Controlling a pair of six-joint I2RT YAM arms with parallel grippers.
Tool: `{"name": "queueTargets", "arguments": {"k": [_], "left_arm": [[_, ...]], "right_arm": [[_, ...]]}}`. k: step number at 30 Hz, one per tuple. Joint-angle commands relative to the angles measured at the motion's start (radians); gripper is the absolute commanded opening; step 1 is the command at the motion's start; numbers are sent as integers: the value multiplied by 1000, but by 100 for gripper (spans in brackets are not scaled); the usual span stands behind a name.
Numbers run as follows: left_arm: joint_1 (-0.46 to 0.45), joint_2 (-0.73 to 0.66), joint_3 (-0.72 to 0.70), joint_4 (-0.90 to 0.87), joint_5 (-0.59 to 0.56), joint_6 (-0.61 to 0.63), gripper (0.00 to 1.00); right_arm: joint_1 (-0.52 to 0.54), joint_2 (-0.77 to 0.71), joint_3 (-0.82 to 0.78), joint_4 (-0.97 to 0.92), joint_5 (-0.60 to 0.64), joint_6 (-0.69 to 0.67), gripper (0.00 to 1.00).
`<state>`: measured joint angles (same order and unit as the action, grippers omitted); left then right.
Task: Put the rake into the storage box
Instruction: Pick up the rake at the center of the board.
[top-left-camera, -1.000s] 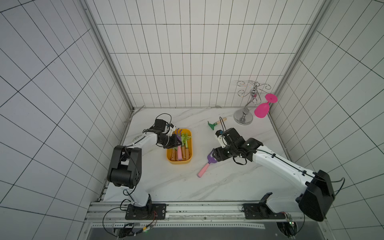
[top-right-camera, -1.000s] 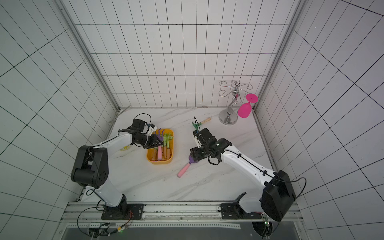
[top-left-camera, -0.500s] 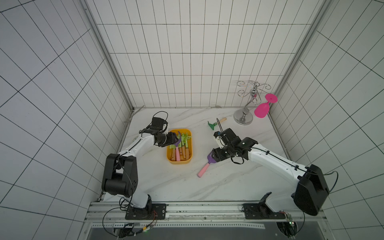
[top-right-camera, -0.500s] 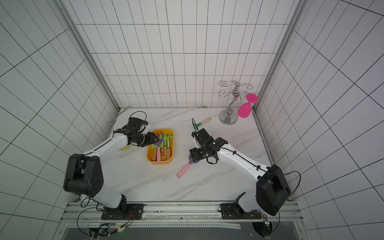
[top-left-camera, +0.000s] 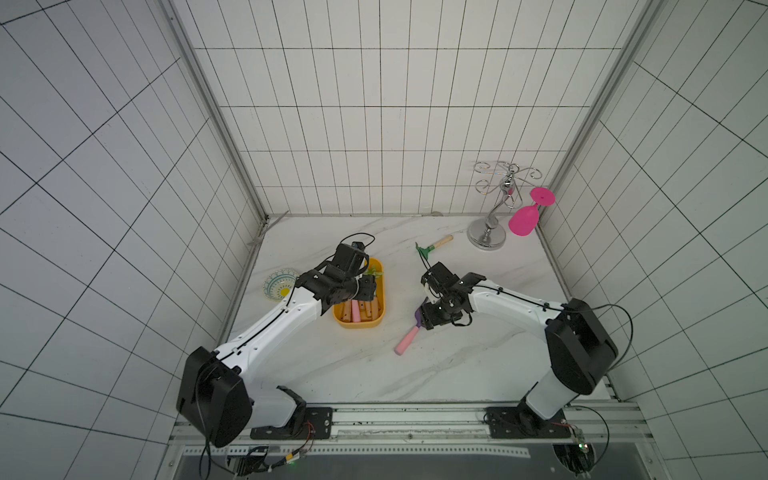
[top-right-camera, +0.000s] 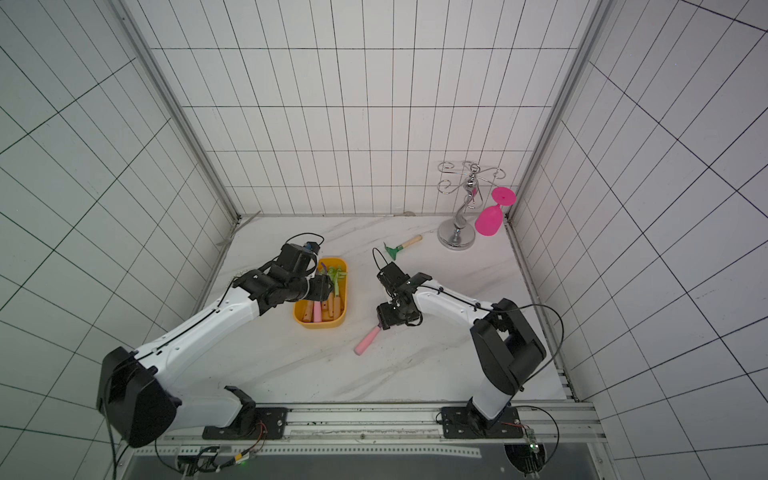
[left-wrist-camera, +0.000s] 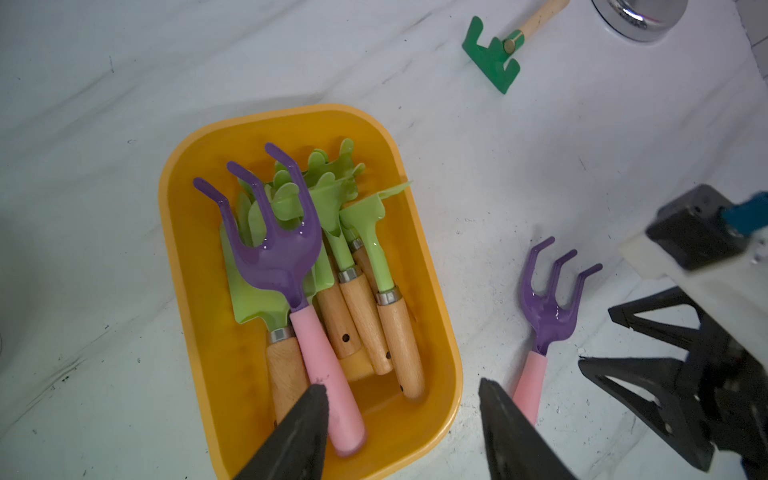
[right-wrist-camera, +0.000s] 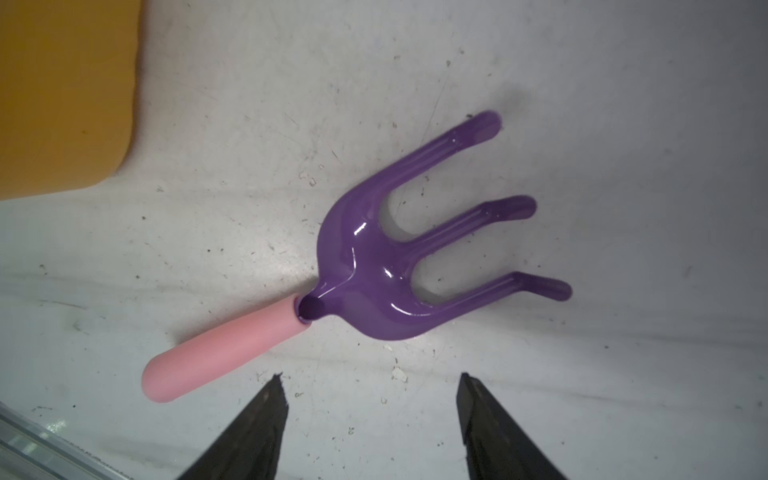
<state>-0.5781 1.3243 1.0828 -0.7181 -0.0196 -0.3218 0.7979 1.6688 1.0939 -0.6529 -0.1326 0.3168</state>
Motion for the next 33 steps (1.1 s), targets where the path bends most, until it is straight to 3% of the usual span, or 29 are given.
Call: {"name": "queueTargets", "arguments": {"k": [1, 8, 14, 18, 25, 33], "left_arm": [[-111, -28, -17, -41, -104, 39, 59], [-350, 128, 46, -92, -235, -1, 59], [-451, 397, 176, -103, -279, -23, 58], [-460, 524, 256, -126, -294, -37, 58], [-456, 630, 288, -111, -196, -36, 58], [-446, 700, 308, -106, -81, -70, 44]], "right_arm": [[-15, -10, 37, -35, 35, 46, 69], [-151, -187, -47, 1, 56, 69, 70], [-317, -346, -132, 1, 52, 90, 71], [-368, -424, -169, -7, 35, 90, 71], [-381, -471, -190, -38, 44, 83, 71], [-393, -501, -192, -44, 36, 49, 71]]}}
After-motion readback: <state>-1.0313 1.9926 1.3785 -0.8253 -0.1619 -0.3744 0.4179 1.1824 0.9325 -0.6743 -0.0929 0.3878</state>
